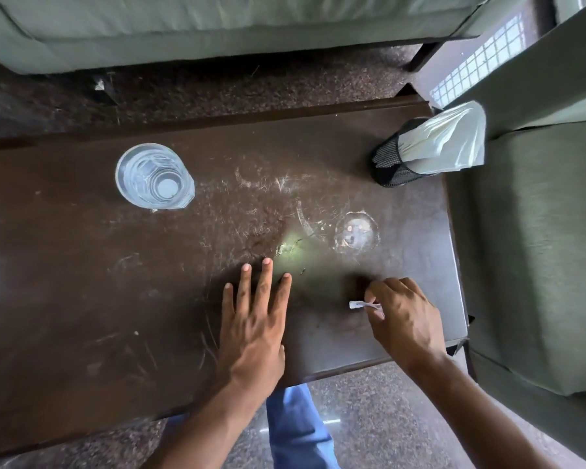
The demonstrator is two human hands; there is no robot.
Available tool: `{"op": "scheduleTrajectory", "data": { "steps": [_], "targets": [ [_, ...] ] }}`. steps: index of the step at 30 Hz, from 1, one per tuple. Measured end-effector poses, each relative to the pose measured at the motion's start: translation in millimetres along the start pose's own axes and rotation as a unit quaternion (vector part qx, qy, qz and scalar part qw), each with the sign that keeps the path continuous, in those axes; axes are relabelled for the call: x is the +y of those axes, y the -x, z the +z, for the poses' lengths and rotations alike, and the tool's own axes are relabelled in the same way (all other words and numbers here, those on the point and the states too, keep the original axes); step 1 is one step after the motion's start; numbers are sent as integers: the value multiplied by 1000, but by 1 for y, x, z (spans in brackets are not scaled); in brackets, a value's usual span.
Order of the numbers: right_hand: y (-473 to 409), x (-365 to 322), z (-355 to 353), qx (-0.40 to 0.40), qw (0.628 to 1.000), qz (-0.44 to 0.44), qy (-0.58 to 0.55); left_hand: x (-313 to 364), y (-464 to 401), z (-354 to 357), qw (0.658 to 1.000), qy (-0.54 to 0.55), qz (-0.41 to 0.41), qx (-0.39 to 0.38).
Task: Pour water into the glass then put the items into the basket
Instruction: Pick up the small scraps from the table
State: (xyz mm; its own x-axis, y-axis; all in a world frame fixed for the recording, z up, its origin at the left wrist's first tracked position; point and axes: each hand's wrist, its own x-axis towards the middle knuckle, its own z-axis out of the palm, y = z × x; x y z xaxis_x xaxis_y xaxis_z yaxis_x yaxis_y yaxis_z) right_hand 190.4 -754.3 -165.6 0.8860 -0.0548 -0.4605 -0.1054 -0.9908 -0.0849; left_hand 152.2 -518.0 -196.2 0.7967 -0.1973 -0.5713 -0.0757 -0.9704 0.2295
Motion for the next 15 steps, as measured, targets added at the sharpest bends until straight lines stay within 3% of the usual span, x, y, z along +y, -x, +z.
{"op": "scheduleTrajectory", "data": {
  "steps": [4,7,11,15],
  "targets": [
    [-3,-28,-20,-9,999,5,-45,0,-2,1,1000,23,7,4],
    [-7,-63,-36,-18,988,-2,-153,-4,1,-17,993,109,-9,47],
    [-8,-125,-57,-38,947,-19,-319,-26,22,-56,919,326,-76,207],
    [-1,-202,-76,-113,866,-2,-486,-74,49,-91,848,444,-135,258]
  ]
}}
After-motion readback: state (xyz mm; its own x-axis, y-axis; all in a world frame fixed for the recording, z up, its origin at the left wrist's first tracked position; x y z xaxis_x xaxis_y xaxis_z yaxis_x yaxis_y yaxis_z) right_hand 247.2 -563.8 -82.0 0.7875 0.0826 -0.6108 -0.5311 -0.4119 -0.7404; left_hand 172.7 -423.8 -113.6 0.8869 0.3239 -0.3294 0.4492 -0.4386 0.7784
